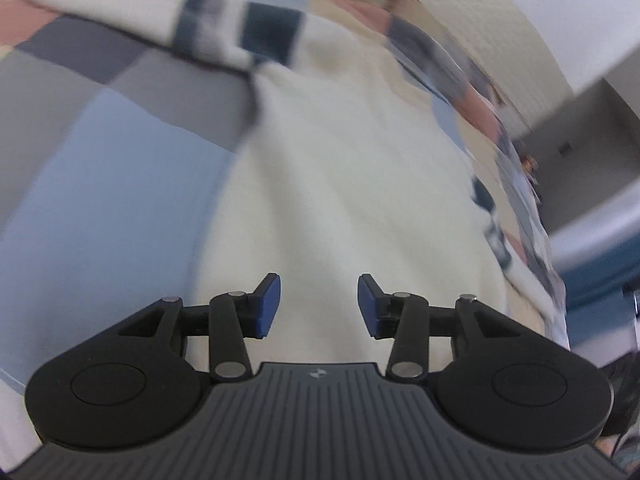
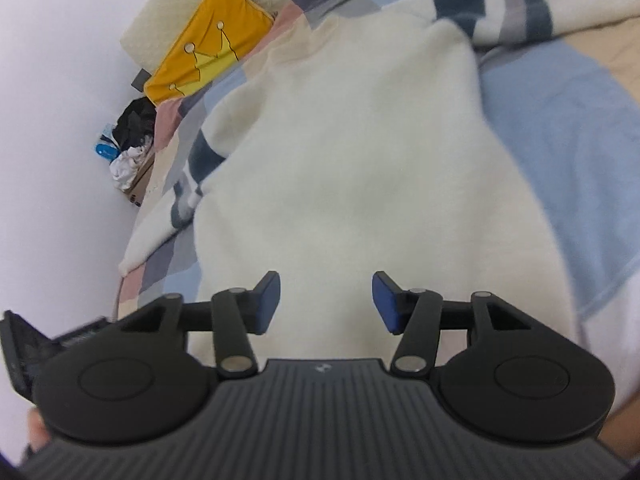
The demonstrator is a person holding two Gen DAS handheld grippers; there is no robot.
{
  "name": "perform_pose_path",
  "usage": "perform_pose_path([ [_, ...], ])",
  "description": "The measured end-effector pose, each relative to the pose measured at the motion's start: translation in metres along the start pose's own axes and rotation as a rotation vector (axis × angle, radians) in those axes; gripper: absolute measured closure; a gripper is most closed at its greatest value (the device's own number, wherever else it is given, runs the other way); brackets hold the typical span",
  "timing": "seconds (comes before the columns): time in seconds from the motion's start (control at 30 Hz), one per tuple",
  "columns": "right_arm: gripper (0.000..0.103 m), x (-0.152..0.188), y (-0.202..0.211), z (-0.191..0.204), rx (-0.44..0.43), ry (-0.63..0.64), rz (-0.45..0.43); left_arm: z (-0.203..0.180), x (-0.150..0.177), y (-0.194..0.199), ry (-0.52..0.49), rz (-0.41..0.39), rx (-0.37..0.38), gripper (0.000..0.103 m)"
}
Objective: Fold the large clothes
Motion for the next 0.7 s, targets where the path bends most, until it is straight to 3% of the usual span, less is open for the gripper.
perform_pose_path([
  [0.17,0.048,0.006,-0.027,-0.011,0.010,-0.020,0.052,0.029,-0.008,-0.024,0.095,0.022,-0.030,0.054],
  [0.3,0.048,0.006,-0.038,-0.011,0.031,0.035,0.067,0.051,-0.009,-0.044,0.152,0.020,-0.053,0.054],
  [0.5,0.050,-0.002,-0.046,-0.015,0.057,0.044,0.028,0.049,-0.012,-0.059,0.124,0.003,-0.003,0.055],
  [0.7,0.051,0.001,-0.055,-0.016,0.079,0.086,0.040,0.036,-0.009,-0.080,0.041,0.035,-0.015,0.055],
])
Point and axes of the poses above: each gripper's, at about its wrist camera, not at the fingertips, and y roughly against the way its jaws point, z to its left, x to its underside, the point moved 8 cm from there along -y, roughly the way its jaws point, and after that the axes turned 11 degrees about -x, right-handed, at the moved point
